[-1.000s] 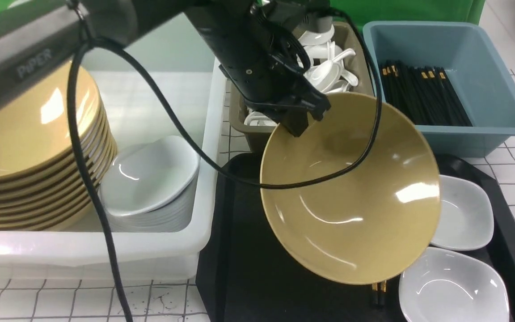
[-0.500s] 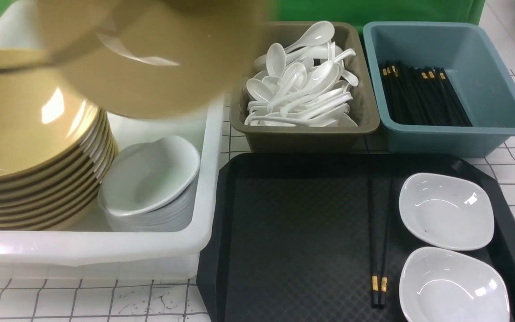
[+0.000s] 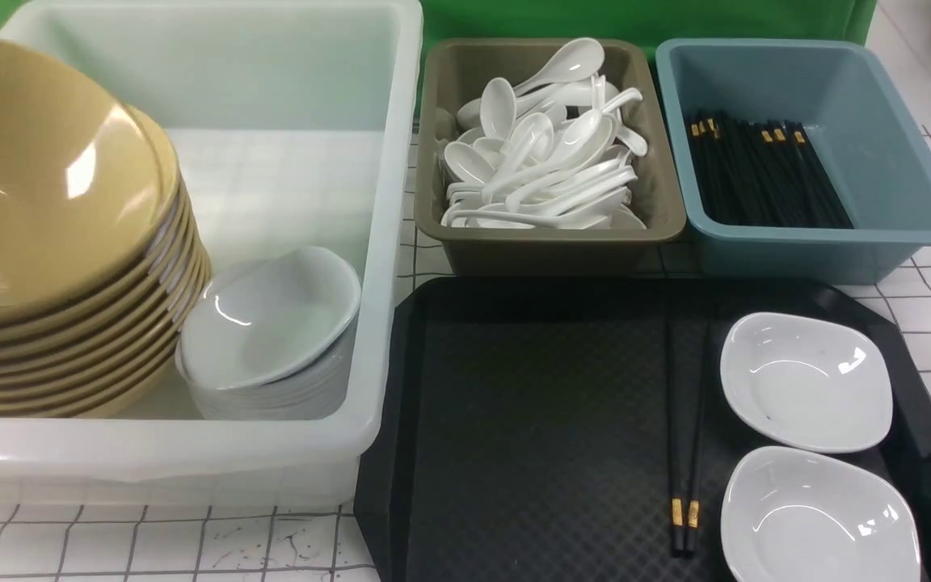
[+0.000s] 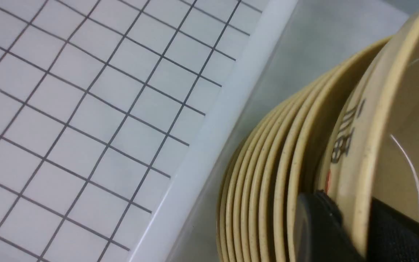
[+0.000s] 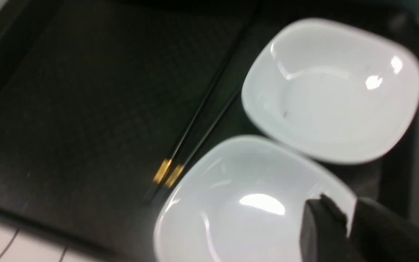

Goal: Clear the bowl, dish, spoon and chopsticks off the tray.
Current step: Use the left arm to put the noodle bowl into the large storage box on the left, then use the right arm to grab the plate

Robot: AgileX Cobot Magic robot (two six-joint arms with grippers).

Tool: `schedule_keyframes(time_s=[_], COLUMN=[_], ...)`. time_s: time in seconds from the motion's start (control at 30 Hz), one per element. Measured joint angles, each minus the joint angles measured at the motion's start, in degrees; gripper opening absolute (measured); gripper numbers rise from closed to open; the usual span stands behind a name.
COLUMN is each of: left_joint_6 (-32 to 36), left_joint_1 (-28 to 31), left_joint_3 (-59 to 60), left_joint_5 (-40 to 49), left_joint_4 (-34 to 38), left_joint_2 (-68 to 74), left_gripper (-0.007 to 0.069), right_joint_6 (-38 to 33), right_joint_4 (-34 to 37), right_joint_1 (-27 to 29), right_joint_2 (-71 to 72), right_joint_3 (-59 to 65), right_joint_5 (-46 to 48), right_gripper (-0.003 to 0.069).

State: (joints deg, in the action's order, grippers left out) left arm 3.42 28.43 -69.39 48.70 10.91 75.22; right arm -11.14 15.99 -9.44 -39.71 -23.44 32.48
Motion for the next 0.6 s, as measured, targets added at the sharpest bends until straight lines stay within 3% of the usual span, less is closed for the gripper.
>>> schedule_keyframes(time_s=[0.07, 0.2, 0.23, 0.27, 0.37, 0.6], left_joint_6=[0.36, 0.38, 0.41, -0.42, -1.42, -2.25], left_joint_1=[-0.76, -2.24, -2.24, -2.85, -4.99, -11.35], left_joint_3=[0.31, -0.07, -0.16, -1.14, -4.28, -5.9], left_joint_5=[-0.58, -1.16, -1.05, 0.25, 2.68, 2.35], left_joint_4=[-0.55, -0.72, -0.72, -0.72, -1.91, -1.9], left_joint_2=[0.81, 1.32, 1.32, 1.11, -2.51, -15.83], left_gripper=[0.0154, 0.0362, 0.0372, 0.0436, 0.053, 0.0529], right_joint_6=[1.79, 4.94, 5.09, 6.12, 11.14, 15.95], right_joint_4=[0.0, -0.8, -0.8, -1.93, -6.2, -8.37], right_joint_1=[0.0, 0.0, 0.0, 0.0, 0.0, 0.0], right_joint_2=[-3.48, -12.21, -12.66, -15.33, -21.56, -29.9], right_joint_3=[-2.23, -4.34, -4.36, -4.39, -4.39, -4.41], right_joint_5=[2.86, 5.58, 5.6, 5.59, 5.63, 2.99], right_gripper=[0.0244, 0.0386, 0.0386, 0.0426, 0.0478, 0.0494])
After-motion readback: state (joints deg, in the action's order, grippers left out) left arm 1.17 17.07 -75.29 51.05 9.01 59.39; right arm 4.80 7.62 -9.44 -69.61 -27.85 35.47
